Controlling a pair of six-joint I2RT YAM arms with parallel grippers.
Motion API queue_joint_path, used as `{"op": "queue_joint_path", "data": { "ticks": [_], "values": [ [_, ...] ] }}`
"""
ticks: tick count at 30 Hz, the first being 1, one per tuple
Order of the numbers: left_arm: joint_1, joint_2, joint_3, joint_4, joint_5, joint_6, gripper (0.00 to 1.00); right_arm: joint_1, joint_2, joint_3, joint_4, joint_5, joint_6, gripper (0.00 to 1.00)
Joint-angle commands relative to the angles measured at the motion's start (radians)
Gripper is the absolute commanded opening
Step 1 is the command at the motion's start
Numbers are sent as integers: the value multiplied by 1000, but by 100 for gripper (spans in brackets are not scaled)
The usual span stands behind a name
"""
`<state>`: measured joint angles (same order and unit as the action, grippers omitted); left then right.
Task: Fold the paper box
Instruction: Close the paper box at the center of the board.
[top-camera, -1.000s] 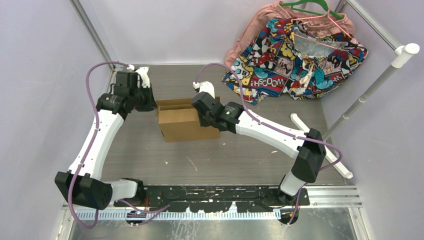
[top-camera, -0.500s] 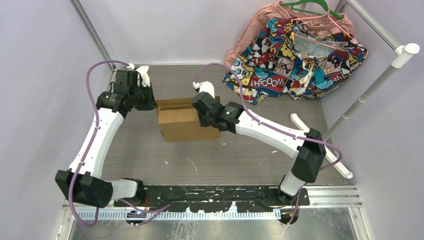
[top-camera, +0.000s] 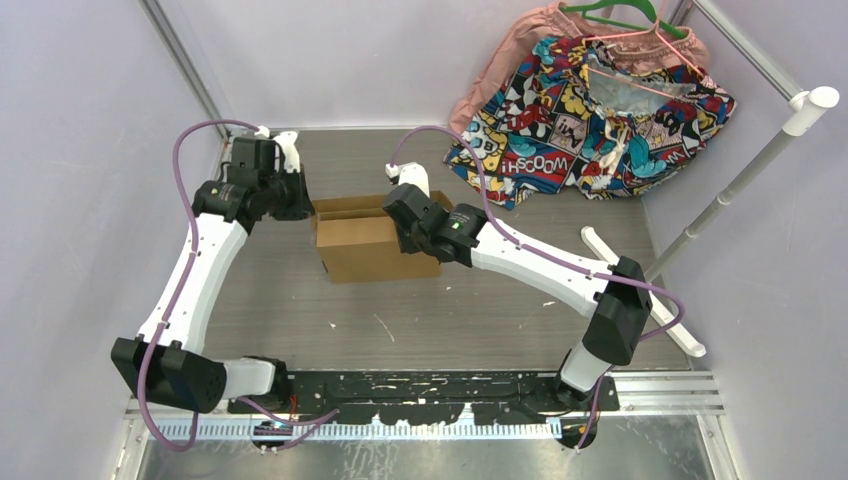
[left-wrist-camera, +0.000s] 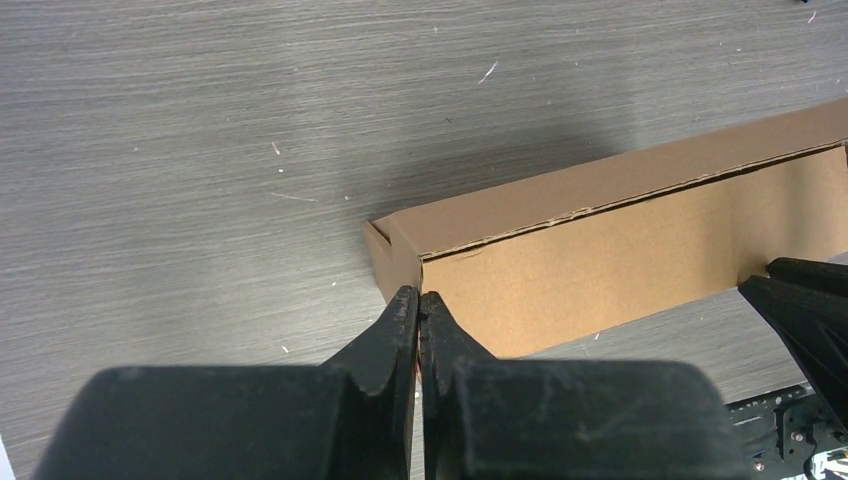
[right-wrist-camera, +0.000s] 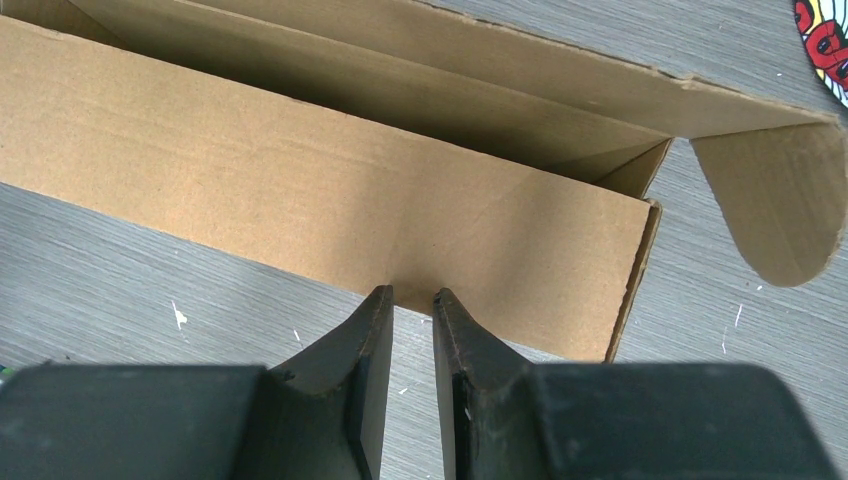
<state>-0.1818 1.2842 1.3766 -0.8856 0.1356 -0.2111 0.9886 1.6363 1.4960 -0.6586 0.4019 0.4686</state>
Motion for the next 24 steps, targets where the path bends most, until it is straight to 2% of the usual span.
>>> {"op": "queue_joint_path", "data": {
  "ticks": [1, 24],
  "values": [
    [3, -6, 50, 17, 39, -17, 4, 5, 20, 0, -7, -7, -5, 27],
    [4, -20, 8, 33, 52, -28, 4, 5, 31, 3, -2, -11, -7, 27]
  ]
}}
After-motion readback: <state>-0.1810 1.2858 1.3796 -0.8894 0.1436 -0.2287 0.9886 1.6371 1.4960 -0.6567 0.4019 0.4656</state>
